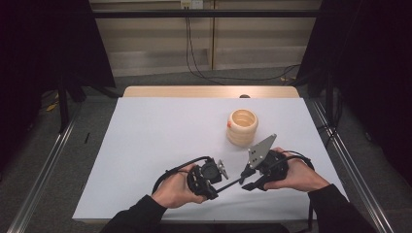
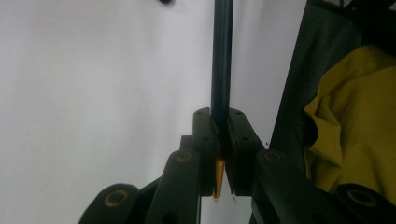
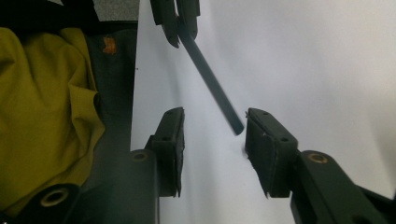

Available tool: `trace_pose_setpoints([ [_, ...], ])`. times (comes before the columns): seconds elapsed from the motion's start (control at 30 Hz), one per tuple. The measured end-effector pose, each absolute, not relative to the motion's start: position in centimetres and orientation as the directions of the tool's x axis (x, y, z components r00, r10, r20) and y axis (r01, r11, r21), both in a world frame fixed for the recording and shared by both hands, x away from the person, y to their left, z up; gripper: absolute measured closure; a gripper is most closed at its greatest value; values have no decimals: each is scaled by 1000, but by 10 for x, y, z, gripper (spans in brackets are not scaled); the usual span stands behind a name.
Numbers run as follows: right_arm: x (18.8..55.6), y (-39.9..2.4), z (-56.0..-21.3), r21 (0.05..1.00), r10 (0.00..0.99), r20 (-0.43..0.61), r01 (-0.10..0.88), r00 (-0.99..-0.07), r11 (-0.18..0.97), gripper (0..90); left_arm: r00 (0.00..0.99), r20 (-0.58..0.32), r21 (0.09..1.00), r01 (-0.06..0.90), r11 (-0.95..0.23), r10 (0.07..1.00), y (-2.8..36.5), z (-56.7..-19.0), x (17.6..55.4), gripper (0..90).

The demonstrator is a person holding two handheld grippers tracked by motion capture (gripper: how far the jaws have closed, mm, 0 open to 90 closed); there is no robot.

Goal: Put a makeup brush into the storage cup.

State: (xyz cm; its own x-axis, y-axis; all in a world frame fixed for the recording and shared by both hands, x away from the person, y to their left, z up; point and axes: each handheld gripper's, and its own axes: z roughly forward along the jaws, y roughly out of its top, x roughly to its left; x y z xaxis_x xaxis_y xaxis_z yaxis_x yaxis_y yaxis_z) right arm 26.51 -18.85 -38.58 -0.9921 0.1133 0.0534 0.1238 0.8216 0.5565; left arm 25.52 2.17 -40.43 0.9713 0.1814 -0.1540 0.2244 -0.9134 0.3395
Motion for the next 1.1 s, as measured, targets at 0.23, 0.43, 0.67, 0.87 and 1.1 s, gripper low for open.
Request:
trace_pose_setpoints([
  [0.23,264,-185,-387,548,94,68,116,-993,828,671,972,-170,322,209,-924,161,18,-407,254,840],
  [0.43,263,-183,-389,548,68,74,98,-995,831,716,973,-162,321,212,-923,167,14,-410,249,840],
  [0.67,260,-178,-392,538,37,125,99,-991,837,737,969,-206,307,196,-931,136,12,-410,249,839],
  [0.87,262,-175,-398,546,4,138,79,-990,834,798,971,-195,302,193,-934,137,8,-414,245,839],
  [1.1,260,-173,-400,534,-9,157,77,-988,842,837,975,-183,312,176,-934,122,8,-415,244,837],
])
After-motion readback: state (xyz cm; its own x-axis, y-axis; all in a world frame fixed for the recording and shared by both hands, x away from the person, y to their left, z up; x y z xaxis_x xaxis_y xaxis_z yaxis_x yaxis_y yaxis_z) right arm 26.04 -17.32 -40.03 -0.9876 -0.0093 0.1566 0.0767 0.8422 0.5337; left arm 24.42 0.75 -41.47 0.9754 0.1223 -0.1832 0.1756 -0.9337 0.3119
